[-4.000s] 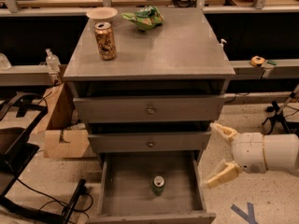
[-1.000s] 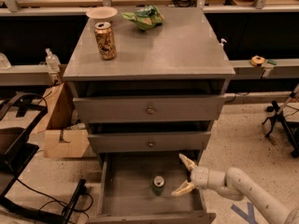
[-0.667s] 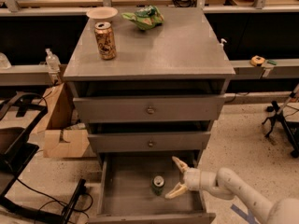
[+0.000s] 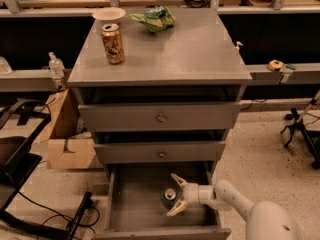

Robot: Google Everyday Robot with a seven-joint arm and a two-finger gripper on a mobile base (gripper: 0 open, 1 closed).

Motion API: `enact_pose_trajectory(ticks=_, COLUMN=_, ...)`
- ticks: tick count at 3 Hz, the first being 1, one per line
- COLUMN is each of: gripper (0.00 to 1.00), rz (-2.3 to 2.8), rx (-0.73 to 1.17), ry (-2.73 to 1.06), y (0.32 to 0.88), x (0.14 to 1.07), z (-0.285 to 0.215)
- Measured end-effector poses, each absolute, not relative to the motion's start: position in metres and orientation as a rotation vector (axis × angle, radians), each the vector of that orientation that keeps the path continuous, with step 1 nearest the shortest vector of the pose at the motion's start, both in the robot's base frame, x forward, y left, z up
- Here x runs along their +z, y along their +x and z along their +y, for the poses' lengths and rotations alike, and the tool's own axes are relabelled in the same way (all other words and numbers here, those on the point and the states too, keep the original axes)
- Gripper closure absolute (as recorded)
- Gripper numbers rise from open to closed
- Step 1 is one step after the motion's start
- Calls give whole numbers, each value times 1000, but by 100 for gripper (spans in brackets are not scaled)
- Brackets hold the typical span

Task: Pick green can from bottom drawer and place on counter

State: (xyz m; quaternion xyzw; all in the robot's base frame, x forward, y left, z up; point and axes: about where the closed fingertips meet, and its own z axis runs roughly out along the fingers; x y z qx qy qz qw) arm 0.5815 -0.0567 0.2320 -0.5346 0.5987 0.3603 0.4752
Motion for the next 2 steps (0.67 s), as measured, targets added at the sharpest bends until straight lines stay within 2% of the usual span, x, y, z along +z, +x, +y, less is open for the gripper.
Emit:
enact_pose_trajectory(ticks=1, gripper=0, rz=1477, rx=880, ry=-1343, y=592, x=207, z=-54)
enact_pose_trajectory(ticks=2, gripper=18, rz=1516, rx=880, ry=-1393, y=599, x=184, z=-58)
